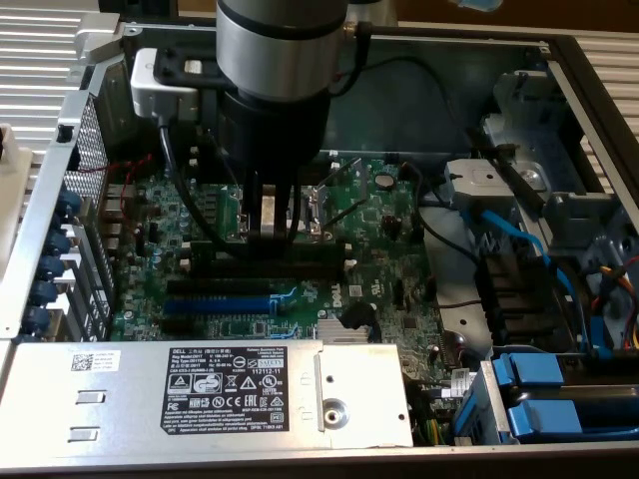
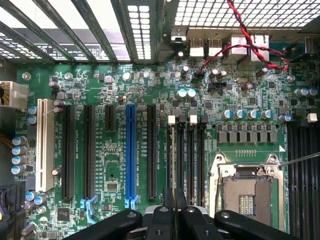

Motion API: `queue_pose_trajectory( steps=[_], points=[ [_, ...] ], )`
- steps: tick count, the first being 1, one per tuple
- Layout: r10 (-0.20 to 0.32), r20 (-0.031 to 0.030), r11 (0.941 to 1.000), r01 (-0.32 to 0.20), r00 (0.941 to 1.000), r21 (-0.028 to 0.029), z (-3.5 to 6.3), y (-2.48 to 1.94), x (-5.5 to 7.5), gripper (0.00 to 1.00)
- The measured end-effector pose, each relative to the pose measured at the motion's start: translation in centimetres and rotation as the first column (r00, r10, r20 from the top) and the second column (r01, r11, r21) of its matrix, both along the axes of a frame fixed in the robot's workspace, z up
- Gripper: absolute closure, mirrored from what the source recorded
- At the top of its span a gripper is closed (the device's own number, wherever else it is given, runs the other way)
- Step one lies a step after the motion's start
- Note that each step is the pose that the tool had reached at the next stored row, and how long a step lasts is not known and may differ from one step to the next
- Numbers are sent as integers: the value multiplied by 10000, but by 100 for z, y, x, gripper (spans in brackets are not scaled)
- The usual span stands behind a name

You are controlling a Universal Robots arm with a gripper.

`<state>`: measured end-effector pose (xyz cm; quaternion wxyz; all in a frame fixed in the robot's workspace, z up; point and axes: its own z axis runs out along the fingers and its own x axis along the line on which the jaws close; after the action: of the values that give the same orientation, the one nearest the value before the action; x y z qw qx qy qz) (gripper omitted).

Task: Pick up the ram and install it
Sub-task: 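Insert the ram into the slot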

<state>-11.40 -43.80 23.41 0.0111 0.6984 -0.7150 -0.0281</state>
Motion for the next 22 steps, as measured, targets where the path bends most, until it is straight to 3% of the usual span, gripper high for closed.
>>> queue_pose_trajectory(
  steps=[22],
  points=[
    [0, 0, 10000, 0, 10000, -7, -5, 6, 0, 88]
  ],
)
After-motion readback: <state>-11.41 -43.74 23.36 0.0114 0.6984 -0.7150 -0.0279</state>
